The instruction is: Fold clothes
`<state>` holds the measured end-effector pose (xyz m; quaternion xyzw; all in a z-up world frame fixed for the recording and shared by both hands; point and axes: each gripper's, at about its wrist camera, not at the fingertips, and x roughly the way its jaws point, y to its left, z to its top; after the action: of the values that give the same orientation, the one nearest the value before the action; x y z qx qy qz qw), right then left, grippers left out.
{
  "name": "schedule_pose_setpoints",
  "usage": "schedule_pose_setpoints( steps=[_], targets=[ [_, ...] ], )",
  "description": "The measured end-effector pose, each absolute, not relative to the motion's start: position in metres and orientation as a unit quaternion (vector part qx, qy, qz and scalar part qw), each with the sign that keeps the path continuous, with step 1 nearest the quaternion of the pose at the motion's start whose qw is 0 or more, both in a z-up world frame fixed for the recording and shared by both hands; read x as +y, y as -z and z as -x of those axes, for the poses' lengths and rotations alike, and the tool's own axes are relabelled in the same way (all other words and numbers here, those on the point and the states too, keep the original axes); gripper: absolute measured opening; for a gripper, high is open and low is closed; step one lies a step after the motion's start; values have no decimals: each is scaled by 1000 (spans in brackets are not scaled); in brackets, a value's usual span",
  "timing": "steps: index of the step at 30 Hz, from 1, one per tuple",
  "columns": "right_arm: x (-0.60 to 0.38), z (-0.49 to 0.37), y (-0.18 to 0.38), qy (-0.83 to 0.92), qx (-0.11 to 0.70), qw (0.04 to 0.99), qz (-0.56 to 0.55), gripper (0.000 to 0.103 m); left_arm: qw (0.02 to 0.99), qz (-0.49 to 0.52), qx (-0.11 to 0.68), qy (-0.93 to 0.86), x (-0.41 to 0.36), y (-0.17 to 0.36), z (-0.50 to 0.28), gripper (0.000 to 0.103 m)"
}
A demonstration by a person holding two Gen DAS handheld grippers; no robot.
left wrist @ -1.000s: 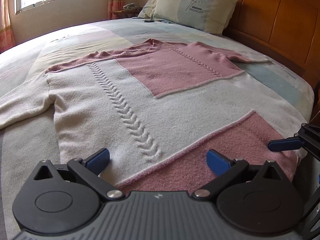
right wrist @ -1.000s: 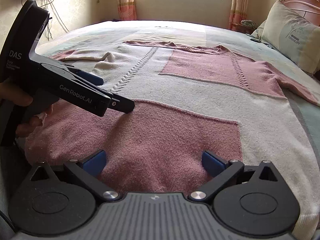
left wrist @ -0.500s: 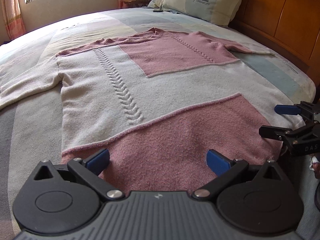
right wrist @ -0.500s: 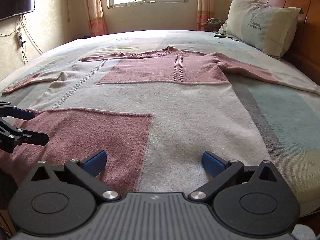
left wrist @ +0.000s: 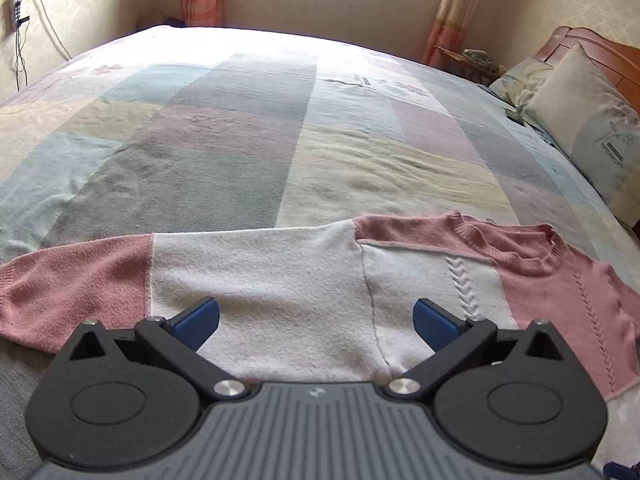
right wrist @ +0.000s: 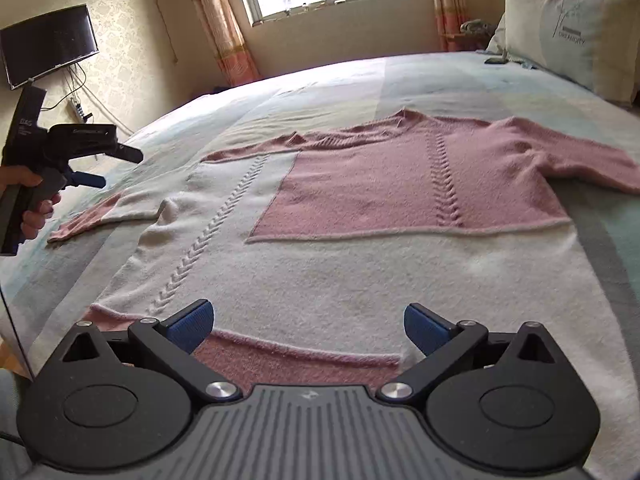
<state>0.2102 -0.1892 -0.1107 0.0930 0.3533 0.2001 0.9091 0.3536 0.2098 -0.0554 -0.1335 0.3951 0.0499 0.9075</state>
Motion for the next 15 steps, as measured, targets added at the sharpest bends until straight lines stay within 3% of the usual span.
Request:
schedule_pose_setpoints(
  steps=[7,10,15],
  targets=[
    [-182,-199,118,-216,332,917,-44,103,912,114,389,-69,228,101,-335,102],
    [-180,-198,117,-215,333,917,-35,103,905,43,419,-62,212,92,-325,102],
    [-173,-193,119,-206,330,921,2,103,914,61,399,-37,204,63,-348,102]
  ],
)
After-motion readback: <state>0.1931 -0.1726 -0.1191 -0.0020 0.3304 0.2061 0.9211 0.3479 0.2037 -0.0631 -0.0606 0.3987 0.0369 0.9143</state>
